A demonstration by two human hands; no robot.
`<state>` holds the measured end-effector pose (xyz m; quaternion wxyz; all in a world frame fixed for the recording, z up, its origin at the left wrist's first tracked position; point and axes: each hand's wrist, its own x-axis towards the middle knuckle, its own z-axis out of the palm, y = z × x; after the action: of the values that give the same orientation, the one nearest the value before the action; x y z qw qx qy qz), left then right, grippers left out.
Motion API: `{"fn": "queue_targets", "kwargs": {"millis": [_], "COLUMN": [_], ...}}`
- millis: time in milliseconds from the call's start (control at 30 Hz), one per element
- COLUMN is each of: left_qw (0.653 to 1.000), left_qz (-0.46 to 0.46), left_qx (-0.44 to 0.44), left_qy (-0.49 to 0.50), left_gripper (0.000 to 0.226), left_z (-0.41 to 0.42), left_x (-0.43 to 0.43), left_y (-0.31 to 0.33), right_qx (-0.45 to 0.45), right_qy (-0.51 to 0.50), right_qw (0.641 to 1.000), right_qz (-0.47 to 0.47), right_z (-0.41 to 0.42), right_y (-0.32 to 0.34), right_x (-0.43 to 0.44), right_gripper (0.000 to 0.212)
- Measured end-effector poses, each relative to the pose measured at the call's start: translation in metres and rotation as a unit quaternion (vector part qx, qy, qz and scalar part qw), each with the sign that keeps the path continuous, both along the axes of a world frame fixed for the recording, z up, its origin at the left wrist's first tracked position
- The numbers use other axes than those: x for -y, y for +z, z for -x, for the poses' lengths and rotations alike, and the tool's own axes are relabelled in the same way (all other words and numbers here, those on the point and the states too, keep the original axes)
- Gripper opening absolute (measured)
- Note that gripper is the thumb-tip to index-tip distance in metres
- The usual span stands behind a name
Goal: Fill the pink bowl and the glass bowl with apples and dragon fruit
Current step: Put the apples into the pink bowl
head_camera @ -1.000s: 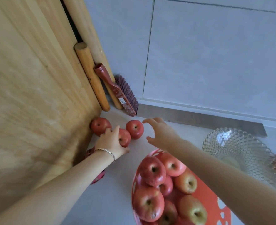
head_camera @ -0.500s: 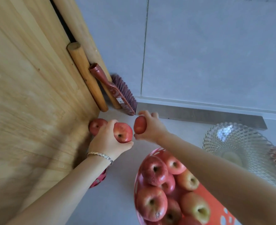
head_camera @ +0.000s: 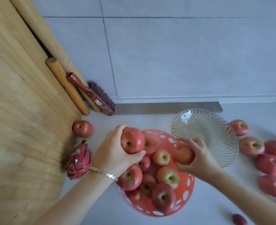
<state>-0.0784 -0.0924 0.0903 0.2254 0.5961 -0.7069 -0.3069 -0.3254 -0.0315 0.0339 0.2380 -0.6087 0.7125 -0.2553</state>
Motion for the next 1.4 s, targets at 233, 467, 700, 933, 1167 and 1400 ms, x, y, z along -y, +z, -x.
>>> {"fn": "queue_targets", "kwargs": {"millis": [233,467,700,933,1167,1400], "left_qw": [0.999,0.995,0.96,0.9,0.883,0.828], "left_qz": [-0.022,-0.056,-0.031,-0.06,-0.06,0.007], "left_qx": [0.016,0.056,0.189,0.287,0.292,0.378], "left_qy": [-0.039,-0.058,-0.204,-0.322,-0.362,-0.413], "left_gripper": [0.075,0.078,0.075,0.08,0.092,0.093], "left_z": [0.015,0.029,0.086,0.13,0.13,0.131], "left_x": [-0.035,-0.044,0.002,0.041,0.052,0.044], "left_y": [-0.004,-0.014,-0.024,-0.047,-0.06,-0.056], "right_qx": [-0.072,-0.178,-0.091,-0.116,-0.065,-0.002], "right_qy": [-0.077,-0.092,-0.079,-0.082,-0.08,-0.019], "right_qw": [0.99,0.978,0.99,0.989,0.993,0.993], "right_qz": [0.098,0.057,0.071,0.044,0.06,0.113], "right_z": [-0.017,-0.018,-0.014,-0.012,-0.009,0.001], "right_y": [-0.055,-0.058,-0.055,-0.056,-0.058,-0.061], "right_x": [-0.03,-0.028,-0.031,-0.025,-0.025,-0.032], "right_gripper": [0.063,0.072,0.077,0.087,0.084,0.078]}}
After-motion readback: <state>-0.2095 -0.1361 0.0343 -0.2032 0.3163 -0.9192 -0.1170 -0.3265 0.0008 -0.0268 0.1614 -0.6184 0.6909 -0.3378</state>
